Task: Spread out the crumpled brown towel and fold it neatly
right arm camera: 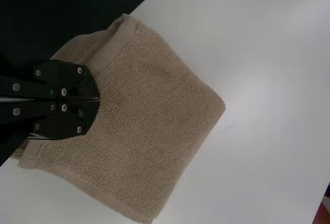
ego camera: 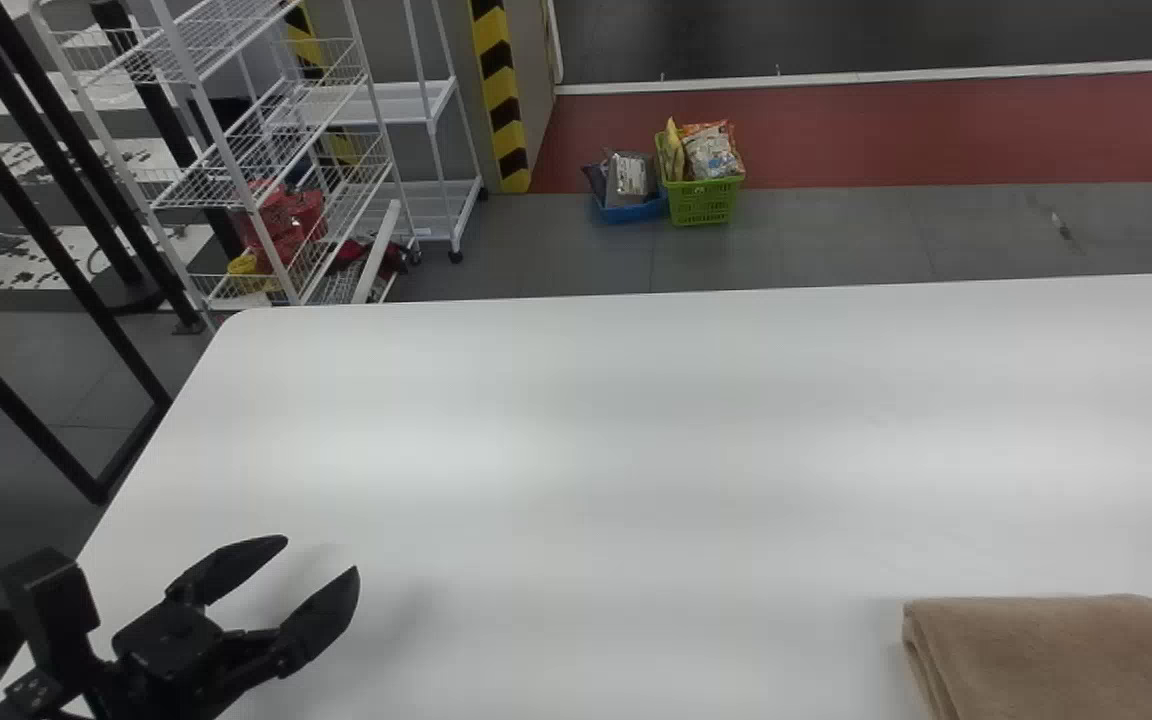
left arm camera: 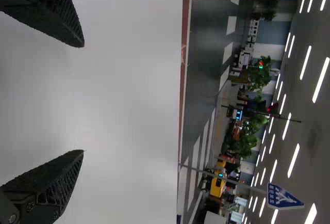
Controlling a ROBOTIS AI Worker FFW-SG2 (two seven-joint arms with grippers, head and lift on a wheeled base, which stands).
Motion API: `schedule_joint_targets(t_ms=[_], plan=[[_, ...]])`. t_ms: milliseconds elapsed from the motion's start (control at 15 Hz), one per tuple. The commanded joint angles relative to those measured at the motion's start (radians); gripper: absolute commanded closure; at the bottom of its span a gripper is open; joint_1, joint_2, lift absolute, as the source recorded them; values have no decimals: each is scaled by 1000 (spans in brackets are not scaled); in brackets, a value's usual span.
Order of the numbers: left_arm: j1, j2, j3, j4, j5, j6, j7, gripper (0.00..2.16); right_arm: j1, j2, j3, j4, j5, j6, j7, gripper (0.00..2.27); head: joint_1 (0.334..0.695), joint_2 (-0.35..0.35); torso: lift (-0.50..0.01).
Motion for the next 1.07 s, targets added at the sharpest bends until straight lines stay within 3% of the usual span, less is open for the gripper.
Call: schedule_joint_targets(t_ms=[0, 133, 333, 400, 733, 1000], plan=[[0, -3, 2, -2, 1, 0, 0, 76, -2, 0, 7, 13, 6, -15, 5, 1420, 695, 169, -128], [0, -3, 2, -2, 3, 0, 0, 76, -2, -1, 10, 18, 9, -15, 5, 1420, 695, 171, -128], [2, -3, 4, -6, 3, 0, -3, 76, -25, 56, -141, -44, -256, -24, 5, 1420, 695, 179, -128], [2, -3, 4, -3, 3, 0, -1, 76, -25, 63, -158, -48, -276, -28, 5, 1416, 695, 179, -128], [2, -3, 4, 1, 1, 0, 2, 76, 2, 51, -242, -48, -256, -77, 5, 1416, 695, 165, -128], [0, -3, -1, 1, -2, -3, 5, 76, 4, 45, -391, -16, -282, -138, 5, 1420, 695, 92, -128]])
